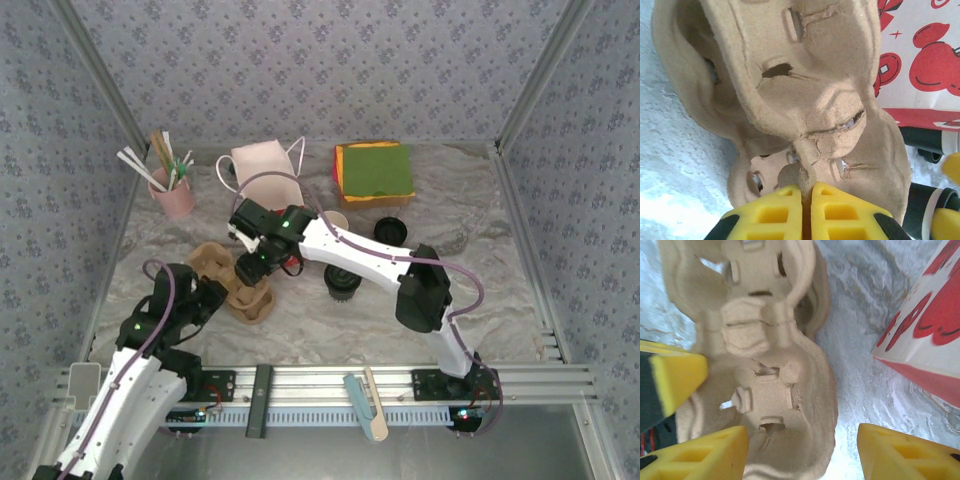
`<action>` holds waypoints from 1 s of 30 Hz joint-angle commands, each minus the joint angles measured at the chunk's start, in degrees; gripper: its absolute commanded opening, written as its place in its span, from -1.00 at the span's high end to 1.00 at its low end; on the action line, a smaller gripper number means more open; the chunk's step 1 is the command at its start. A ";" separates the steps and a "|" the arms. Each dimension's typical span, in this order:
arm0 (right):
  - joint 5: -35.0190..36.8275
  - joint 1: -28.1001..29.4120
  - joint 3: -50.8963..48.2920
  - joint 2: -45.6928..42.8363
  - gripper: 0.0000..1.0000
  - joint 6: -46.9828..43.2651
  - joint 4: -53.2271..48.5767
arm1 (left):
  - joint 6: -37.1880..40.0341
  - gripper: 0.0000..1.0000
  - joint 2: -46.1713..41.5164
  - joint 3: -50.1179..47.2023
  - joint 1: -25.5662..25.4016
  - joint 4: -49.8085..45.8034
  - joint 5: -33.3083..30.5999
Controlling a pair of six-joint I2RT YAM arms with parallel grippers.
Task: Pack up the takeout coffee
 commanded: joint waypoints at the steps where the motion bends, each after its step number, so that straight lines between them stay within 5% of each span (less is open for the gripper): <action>1: 1.21 0.21 4.16 -3.37 -0.22 -0.46 -3.86 | 4.82 0.81 0.57 4.88 -0.34 -5.08 -3.49; 7: -0.52 -0.90 8.68 -4.92 -0.29 -1.62 -5.25 | 11.58 0.79 2.88 11.91 -0.34 -6.94 -4.27; 14: -10.41 -4.96 13.62 -1.10 -0.09 0.69 -9.01 | 19.46 0.79 3.80 18.16 -0.34 -11.05 -3.38; 30: -18.02 -4.69 14.85 2.88 0.03 0.93 -9.49 | 19.89 0.77 -0.19 19.81 -0.32 -10.01 -0.58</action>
